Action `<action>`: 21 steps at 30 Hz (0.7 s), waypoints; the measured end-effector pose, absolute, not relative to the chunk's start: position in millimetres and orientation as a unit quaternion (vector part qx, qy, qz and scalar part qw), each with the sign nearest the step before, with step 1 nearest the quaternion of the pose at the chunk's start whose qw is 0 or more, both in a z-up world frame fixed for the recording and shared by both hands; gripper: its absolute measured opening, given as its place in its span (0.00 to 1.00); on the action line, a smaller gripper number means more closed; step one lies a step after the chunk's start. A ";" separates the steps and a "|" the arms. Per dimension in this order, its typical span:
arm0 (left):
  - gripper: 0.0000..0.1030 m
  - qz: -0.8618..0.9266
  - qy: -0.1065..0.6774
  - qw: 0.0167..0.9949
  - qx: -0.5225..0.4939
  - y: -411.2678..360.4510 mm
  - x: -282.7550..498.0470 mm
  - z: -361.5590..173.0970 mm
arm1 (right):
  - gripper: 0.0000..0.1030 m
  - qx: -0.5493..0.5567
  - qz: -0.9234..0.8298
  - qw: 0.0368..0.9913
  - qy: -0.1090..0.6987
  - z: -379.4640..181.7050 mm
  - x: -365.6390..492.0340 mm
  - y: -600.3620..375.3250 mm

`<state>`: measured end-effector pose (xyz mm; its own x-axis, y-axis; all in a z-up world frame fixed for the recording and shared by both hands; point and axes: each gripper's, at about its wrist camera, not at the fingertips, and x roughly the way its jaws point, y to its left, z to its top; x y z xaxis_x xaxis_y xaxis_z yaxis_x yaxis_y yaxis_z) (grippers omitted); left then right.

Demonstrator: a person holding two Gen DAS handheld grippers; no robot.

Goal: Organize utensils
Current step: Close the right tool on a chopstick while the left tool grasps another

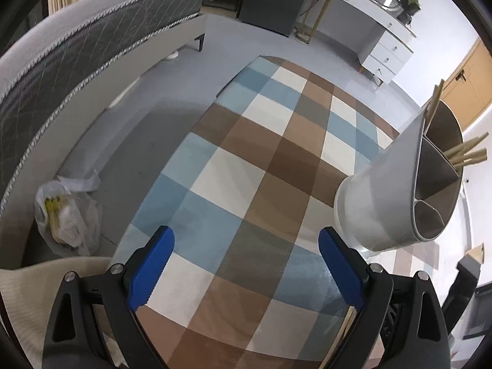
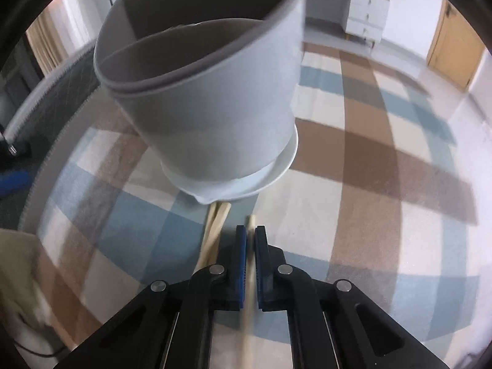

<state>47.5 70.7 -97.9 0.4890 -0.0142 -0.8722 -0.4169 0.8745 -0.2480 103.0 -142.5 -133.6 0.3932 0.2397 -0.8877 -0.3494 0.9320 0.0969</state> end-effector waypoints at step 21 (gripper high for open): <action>0.65 -0.023 0.555 0.830 -0.053 -69.4 56.3 -112.8 | 0.04 0.199 0.159 0.874 0.414 -50.8 90.6 -274.0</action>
